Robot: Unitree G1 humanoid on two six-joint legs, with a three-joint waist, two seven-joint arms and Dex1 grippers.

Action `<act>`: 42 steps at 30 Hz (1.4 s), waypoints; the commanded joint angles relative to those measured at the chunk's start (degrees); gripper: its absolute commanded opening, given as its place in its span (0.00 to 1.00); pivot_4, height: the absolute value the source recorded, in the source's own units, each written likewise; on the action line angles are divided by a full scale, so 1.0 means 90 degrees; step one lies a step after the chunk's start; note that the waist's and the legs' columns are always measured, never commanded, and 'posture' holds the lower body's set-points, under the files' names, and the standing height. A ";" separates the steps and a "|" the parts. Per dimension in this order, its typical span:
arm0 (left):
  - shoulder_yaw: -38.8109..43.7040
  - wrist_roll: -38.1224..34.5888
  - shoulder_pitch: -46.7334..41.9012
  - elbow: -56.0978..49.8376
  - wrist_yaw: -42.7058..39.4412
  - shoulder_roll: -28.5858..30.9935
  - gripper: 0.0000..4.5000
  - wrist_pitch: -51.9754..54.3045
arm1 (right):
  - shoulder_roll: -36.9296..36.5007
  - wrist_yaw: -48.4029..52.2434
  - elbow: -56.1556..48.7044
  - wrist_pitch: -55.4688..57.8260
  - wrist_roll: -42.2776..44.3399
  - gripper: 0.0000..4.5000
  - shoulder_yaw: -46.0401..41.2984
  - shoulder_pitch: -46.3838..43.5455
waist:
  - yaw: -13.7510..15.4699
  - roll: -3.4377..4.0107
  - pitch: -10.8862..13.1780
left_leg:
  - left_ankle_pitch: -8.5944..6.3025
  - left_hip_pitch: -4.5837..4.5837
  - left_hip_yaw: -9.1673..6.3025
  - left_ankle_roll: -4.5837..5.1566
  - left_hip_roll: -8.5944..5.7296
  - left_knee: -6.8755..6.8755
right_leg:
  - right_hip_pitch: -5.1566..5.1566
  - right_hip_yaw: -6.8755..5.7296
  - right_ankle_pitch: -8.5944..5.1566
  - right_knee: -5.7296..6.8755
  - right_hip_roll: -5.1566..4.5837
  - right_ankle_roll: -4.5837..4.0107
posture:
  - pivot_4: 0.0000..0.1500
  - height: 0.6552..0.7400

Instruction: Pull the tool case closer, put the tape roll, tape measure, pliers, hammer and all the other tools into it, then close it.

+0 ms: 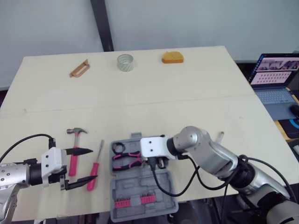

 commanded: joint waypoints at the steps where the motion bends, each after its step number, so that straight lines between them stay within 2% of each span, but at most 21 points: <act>1: 0.0024 -0.0061 -0.0029 -0.0176 0.0046 0.0037 1.00 -0.0015 | 0.0058 -0.0051 -0.0115 -0.0098 -0.0021 0.22 0.0035 -0.0140 | -0.0002 0.0000 0.0000 | 0.0000 0.0000 0.0000 0.0000 0.0000 0.0000 | 0.0000 0.0000 0.0000 0.0000 0.0000 0.0000 | 1.00 1.00; 27: -0.0009 -0.0010 -0.0091 -0.0060 0.0091 0.0052 1.00 -0.0066 | 0.0260 -0.0274 0.0245 -0.0264 -0.0179 0.22 0.0269 -0.0018 | -0.0015 0.0000 0.0000 | 0.0000 0.0001 0.0000 0.0000 0.0000 -0.0001 | 0.0000 0.0000 0.0000 0.0000 0.0000 0.0000 | 1.00 1.00; 29: -0.0017 -0.0003 -0.0099 -0.0041 0.0086 0.0050 1.00 -0.0077 | 0.0250 -0.0257 0.0220 -0.0262 -0.0157 0.46 0.0255 -0.0014 | -0.0015 0.0000 0.0000 | 0.0000 0.0001 0.0000 0.0000 0.0000 -0.0001 | 0.0000 0.0000 0.0000 0.0000 0.0000 0.0000 | 1.00 1.00; 32: -0.0032 0.0011 -0.0117 -0.0016 0.0092 0.0043 1.00 -0.0095 | 0.0219 -0.0241 0.0181 -0.0279 -0.0132 0.75 0.0212 -0.0018 | -0.0014 0.0000 0.0000 | 0.0000 0.0001 0.0000 0.0000 0.0000 -0.0001 | 0.0000 0.0000 0.0000 0.0001 0.0000 0.0000 | 1.00 1.00; 34: -0.0041 0.0016 -0.0136 0.0004 0.0098 0.0040 1.00 -0.0102 | 0.0194 -0.0219 0.0159 -0.0292 -0.0112 0.98 0.0176 -0.0031 | -0.0013 0.0000 0.0000 | 0.0000 0.0001 0.0000 0.0000 0.0000 -0.0001 | 0.0000 0.0000 0.0000 0.0001 0.0000 0.0000 | 1.00 1.00; 42: -0.0090 0.0037 -0.0214 0.0059 0.0111 0.0003 1.00 -0.0136 | 0.0325 -0.0340 0.0260 -0.0462 0.0139 1.00 -0.0208 0.0037 | -0.0014 0.0000 0.0000 | 0.0000 0.0001 0.0000 0.0000 0.0000 -0.0001 | 0.0000 0.0000 0.0000 0.0001 0.0000 0.0000 | 1.00 1.00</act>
